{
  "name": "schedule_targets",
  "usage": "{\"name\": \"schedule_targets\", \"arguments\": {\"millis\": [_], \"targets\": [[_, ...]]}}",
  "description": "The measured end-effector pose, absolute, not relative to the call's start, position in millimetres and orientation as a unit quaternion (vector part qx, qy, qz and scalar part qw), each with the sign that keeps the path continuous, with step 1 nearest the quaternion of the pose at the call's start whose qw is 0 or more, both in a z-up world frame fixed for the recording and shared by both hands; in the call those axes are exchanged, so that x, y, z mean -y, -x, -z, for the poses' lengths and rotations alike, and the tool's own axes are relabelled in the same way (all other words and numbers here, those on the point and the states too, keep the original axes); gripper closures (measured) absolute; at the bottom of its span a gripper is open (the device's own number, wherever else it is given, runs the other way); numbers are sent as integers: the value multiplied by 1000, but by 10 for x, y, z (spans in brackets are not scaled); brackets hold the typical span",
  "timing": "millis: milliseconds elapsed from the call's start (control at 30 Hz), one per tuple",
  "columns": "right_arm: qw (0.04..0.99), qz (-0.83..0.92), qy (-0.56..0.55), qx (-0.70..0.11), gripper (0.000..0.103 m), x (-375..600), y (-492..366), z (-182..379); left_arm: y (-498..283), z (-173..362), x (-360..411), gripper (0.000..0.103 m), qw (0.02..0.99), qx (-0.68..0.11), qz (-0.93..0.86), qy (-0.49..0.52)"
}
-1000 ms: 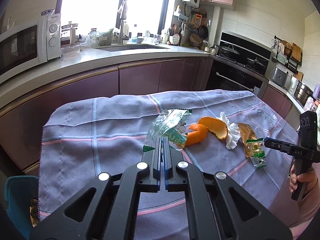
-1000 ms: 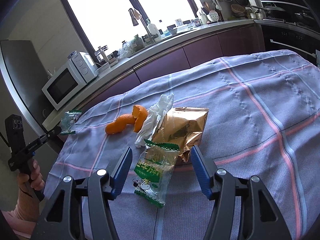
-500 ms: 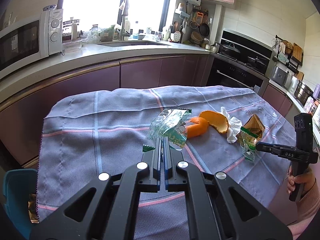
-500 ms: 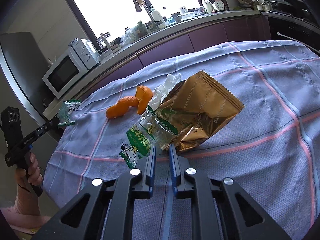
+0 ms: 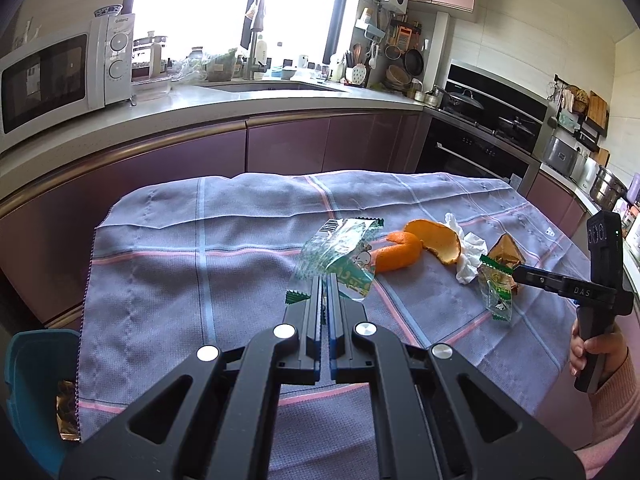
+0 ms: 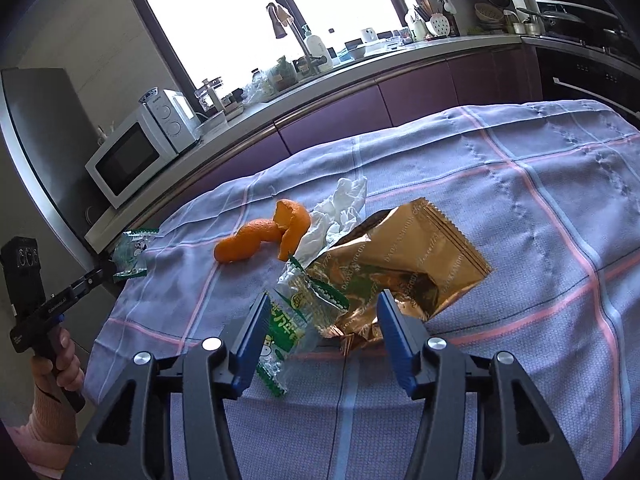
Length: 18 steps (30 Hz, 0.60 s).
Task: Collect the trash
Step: 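Grasp the gold foil bag with the right tool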
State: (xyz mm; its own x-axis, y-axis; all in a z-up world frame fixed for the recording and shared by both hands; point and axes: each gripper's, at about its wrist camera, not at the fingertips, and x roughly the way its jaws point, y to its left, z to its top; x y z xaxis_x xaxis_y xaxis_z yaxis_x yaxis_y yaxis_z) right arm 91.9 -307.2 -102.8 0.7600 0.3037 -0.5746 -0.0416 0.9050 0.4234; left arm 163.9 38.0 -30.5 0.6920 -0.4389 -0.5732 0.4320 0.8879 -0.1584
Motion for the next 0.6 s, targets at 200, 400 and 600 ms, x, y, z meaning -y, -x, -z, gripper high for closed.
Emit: {"name": "schedule_targets", "arguments": {"millis": [200,400,600], "targets": [[917,-91,-198,-334,62,3061,-951,1038,-1648,325,-436,100,920,-316,231,9],[925,-20,-239,-296,52,3437,-832,1018,-1666,339,-459,100,921,-316,227,10],[903,-8,-279,-327,43,3683,-963,1180,-1659,337,-475,100,922,-315,224,8]]}}
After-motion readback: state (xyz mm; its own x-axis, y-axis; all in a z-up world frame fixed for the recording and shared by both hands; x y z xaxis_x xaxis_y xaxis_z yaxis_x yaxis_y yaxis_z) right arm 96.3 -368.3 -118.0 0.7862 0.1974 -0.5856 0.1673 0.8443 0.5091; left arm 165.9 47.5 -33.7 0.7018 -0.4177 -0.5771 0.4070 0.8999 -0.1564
